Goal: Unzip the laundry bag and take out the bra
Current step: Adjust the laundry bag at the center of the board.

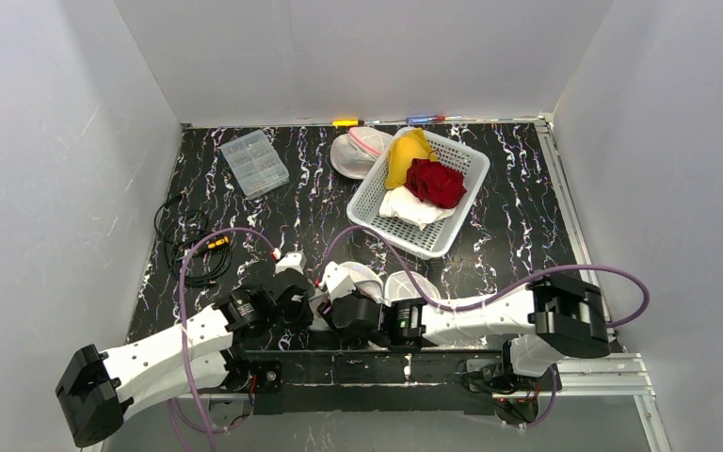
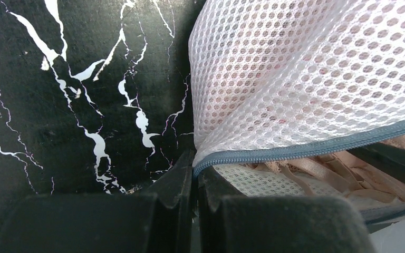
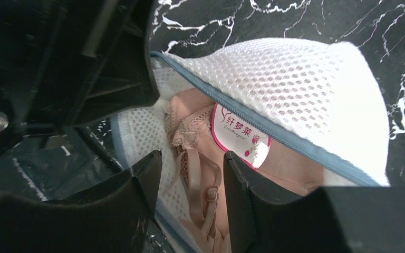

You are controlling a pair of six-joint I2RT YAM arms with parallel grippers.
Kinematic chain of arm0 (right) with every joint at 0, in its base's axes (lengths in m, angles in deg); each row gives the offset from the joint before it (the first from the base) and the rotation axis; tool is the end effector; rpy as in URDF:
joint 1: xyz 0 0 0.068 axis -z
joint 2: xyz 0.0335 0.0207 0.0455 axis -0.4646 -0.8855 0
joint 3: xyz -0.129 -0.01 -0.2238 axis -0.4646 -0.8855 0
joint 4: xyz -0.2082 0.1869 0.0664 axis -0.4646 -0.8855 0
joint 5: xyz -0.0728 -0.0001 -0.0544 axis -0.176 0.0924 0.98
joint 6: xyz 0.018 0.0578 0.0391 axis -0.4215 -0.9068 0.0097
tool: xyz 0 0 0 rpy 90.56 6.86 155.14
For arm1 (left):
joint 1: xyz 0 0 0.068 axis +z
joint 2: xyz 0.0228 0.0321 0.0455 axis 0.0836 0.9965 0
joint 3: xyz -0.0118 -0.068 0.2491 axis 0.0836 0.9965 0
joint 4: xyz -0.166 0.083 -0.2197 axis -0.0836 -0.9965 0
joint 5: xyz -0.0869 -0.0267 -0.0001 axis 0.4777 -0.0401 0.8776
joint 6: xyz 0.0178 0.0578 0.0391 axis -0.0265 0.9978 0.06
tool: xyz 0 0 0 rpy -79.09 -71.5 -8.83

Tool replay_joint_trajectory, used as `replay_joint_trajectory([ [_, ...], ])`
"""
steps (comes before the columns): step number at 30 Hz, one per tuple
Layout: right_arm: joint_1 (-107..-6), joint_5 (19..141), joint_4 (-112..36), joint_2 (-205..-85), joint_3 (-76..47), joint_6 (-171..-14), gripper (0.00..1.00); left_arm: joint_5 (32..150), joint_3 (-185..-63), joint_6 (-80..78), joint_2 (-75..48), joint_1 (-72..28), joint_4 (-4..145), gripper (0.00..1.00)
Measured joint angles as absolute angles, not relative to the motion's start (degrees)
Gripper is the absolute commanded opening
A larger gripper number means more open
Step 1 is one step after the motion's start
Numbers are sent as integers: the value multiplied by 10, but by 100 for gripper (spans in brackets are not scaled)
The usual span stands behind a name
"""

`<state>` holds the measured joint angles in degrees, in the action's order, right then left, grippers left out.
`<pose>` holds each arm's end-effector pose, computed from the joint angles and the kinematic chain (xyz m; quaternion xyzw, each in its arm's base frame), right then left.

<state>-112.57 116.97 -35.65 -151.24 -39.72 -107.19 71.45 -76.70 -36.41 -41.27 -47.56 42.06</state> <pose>0.0621 0.3608 0.1733 -0.3480 0.7930 0.2208 0.4487 0.1398 -0.1619 0.1482 0.0112 0.9315 -0.2074 0.2987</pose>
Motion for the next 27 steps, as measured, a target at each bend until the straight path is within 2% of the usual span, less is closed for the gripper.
replay_joint_trajectory([
  [3, -1126, 1179, -349, -1539, -397, -1083, 59, 715, -763, -367, -421, -476, 421, 0],
  [9, -1126, 1188, -326, -1565, -397, -1101, 73, 715, -759, -369, -433, -476, 421, 0],
  [18, -1126, 1230, -310, -1583, -390, -1115, 71, 715, -760, -368, -437, -476, 422, 0],
  [27, -1126, 1275, -282, -1591, -390, -1135, 74, 715, -760, -368, -436, -476, 424, 0],
])
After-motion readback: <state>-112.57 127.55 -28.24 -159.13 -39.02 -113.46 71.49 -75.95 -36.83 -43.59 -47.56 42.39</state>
